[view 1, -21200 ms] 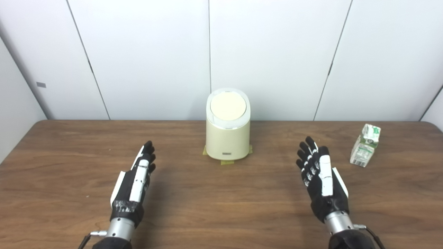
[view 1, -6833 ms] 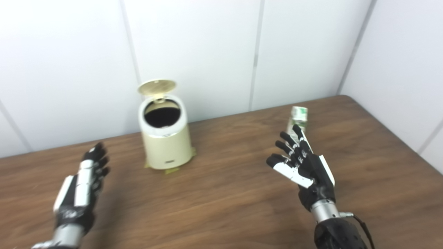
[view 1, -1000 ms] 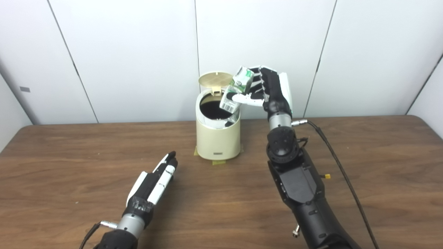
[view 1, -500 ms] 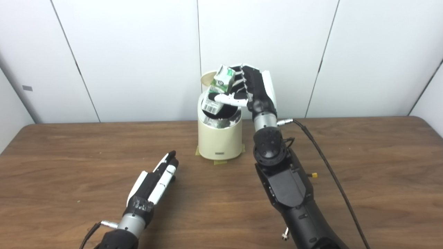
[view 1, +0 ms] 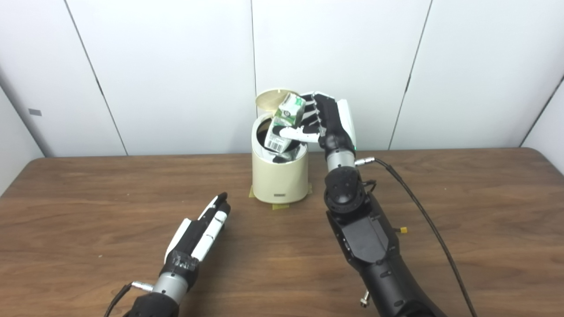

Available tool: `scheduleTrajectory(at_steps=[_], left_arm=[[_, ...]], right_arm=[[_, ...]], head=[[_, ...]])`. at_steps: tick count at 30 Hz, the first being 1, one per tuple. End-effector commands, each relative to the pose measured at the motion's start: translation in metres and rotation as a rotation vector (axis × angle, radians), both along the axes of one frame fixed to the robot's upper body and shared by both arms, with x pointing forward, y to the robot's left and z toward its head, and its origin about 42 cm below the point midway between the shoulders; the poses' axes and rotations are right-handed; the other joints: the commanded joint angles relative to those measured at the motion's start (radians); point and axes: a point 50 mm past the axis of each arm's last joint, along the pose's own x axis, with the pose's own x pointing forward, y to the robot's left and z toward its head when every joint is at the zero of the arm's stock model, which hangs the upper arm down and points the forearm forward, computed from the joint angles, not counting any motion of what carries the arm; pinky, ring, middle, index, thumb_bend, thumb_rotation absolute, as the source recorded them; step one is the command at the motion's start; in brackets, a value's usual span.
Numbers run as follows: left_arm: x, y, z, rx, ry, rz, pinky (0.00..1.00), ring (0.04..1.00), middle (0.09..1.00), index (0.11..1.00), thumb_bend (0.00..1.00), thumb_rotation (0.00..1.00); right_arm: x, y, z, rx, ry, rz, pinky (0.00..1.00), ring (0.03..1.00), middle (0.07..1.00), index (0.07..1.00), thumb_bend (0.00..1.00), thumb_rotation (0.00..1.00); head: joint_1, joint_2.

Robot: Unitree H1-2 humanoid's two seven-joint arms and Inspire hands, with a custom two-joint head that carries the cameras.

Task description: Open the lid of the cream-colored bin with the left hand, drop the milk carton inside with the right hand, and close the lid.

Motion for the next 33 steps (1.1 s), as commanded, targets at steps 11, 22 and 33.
scheduleTrajectory(at_steps=[11, 22, 33], left_arm=[[0.000, -0.004, 0.001, -0.118, -0.054, -0.025, 0.97, 0.969, 0.973, 1.000, 0.66, 0.89], [-0.005, -0.004, 0.002, -0.134, -0.064, -0.010, 0.95, 0.970, 0.976, 1.000, 0.64, 0.89], [-0.006, -0.008, -0.002, -0.188, -0.079, 0.012, 0.95, 0.952, 0.962, 1.000, 0.60, 0.83]], right_arm=[[0.006, -0.002, 0.038, -0.167, -0.308, 0.040, 0.32, 0.363, 0.479, 0.541, 0.51, 0.00], [0.006, -0.005, 0.030, -0.243, -0.305, 0.074, 0.46, 0.414, 0.489, 0.546, 0.51, 0.00], [0.006, -0.016, 0.023, -0.301, -0.223, 0.106, 0.46, 0.547, 0.629, 0.492, 0.52, 0.12]], head=[[0.003, 0.001], [0.007, 0.008], [0.007, 0.005]])
